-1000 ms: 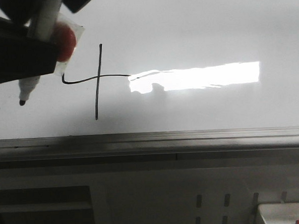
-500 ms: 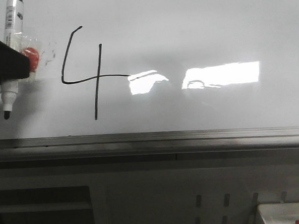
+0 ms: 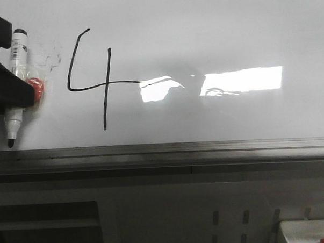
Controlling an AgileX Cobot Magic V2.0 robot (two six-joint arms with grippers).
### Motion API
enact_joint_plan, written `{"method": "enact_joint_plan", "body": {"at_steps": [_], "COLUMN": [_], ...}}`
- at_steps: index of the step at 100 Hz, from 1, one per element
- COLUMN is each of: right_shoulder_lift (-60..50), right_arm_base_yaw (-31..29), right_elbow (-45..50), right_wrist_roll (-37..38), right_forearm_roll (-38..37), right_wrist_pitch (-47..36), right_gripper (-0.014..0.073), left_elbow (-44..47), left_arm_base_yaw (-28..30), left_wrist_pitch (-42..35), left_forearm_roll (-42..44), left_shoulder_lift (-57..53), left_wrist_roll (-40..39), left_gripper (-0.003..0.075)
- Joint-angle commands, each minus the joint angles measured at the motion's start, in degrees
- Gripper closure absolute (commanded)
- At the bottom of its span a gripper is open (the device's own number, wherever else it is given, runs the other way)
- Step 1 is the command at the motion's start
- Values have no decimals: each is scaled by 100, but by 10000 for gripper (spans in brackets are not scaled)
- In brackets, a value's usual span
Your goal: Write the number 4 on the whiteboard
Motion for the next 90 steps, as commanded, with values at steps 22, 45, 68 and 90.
{"method": "enact_joint_plan", "body": {"at_steps": [22, 45, 68, 90], "right_shoulder_lift": [-146, -199, -837, -2199], "right_arm_base_yaw": [-22, -22, -22, -22], "right_elbow": [-187, -187, 217, 1547], "right_wrist_roll": [59, 111, 157, 419], "right_forearm_roll": [-85, -85, -85, -269], "right_wrist_pitch": [-356, -187, -171, -1054], "right_gripper": [1, 25, 658, 645], "left_elbow": [-167, -167, -167, -40], "left_arm_base_yaw": [22, 22, 22, 22], "left_wrist_pitch": [-520, -532, -510, -54], "left_forearm_roll": [-156, -112, 308, 1439], "left_shoulder_lift": [2, -434, -1905, -3361], "left_wrist_roll": [-32, -32, -32, 4], "left_gripper": [256, 240, 582, 741]}}
